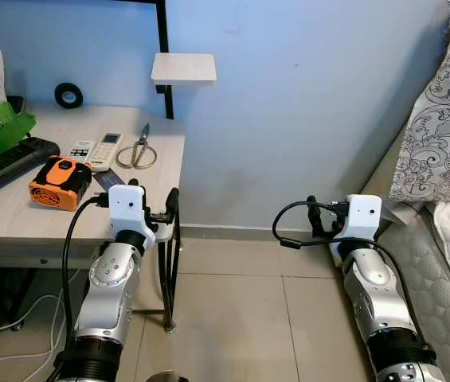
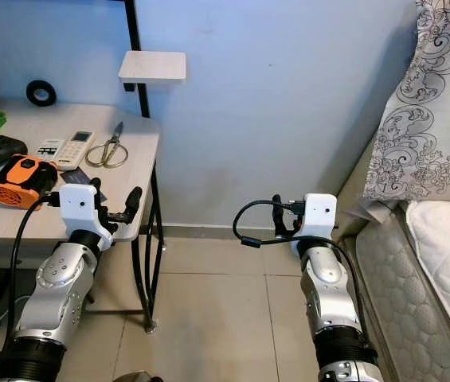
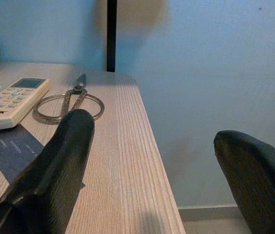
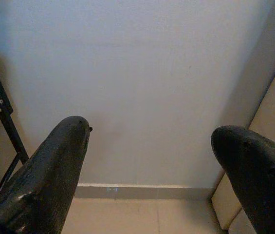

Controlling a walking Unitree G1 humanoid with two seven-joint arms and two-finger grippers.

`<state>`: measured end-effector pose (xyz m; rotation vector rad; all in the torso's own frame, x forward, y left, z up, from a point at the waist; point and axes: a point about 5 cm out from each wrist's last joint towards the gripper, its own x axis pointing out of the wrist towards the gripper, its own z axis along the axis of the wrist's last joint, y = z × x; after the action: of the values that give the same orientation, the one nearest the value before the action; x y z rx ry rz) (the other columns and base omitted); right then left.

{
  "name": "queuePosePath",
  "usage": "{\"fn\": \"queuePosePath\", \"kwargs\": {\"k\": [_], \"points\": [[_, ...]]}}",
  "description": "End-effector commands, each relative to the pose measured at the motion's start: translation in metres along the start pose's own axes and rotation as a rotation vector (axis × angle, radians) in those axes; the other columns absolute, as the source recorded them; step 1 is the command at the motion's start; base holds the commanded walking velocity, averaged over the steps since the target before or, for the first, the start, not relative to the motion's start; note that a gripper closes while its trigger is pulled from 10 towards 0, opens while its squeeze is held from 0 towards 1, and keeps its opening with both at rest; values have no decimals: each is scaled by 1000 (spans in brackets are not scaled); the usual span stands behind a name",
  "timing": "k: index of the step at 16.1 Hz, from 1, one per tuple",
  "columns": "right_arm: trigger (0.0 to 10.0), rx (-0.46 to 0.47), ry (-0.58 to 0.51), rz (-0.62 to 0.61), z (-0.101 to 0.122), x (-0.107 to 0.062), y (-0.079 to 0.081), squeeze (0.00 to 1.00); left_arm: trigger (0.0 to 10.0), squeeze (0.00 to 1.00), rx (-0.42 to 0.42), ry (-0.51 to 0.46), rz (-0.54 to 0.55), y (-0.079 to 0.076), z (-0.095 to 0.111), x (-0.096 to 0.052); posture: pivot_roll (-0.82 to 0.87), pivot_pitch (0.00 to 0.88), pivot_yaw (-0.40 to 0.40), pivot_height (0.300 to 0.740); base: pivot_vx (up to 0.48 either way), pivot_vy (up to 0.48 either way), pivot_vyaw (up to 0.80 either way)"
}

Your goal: Clean up the room

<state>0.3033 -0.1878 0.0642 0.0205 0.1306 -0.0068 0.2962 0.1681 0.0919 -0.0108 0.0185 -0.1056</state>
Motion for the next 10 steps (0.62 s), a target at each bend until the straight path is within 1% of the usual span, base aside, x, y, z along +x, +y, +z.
{"fn": "queuePosePath", "kwargs": {"k": [1, 5, 6, 7, 8, 9, 10], "points": [[10000, -14, -7, -12, 2, -1, -4, 0, 10000, 0, 8, -20, -19, -4, 5, 4, 30, 0, -28, 740, 0, 0, 0], [10000, -14, -7, -12, 2, -1, -4, 0, 10000, 0, 8, -20, -19, -4, 5, 4, 30, 0, -28, 740, 0, 0, 0], [10000, -15, -32, 43, 8, 3, 10, 0, 10000, 0, 13, -14, -47, -17, 5, 11, 4, 0, -24, 740, 0, -446, 0], [10000, -3, -43, 61, 11, 5, 16, 0, 10000, 0, 13, -8, -61, -22, 4, 14, 0, 0, -25, 740, 0, -442, 0], [10000, -4, -44, 60, 11, 4, 15, 0, 10000, 0, 12, -8, -64, -23, 4, 15, -1, 0, -25, 740, 0, -439, 0], [10000, -6, -46, 57, 12, 5, 13, 0, 10000, 0, -22, -20, -67, -24, 5, 15, -4, 0, -25, 740, 0, 0, 0], [10000, -8, -48, 53, 12, 5, 12, 0, 10000, 0, -24, -28, -63, -24, 6, 16, -6, 0, -24, 740, 0, 0, 0]]}}
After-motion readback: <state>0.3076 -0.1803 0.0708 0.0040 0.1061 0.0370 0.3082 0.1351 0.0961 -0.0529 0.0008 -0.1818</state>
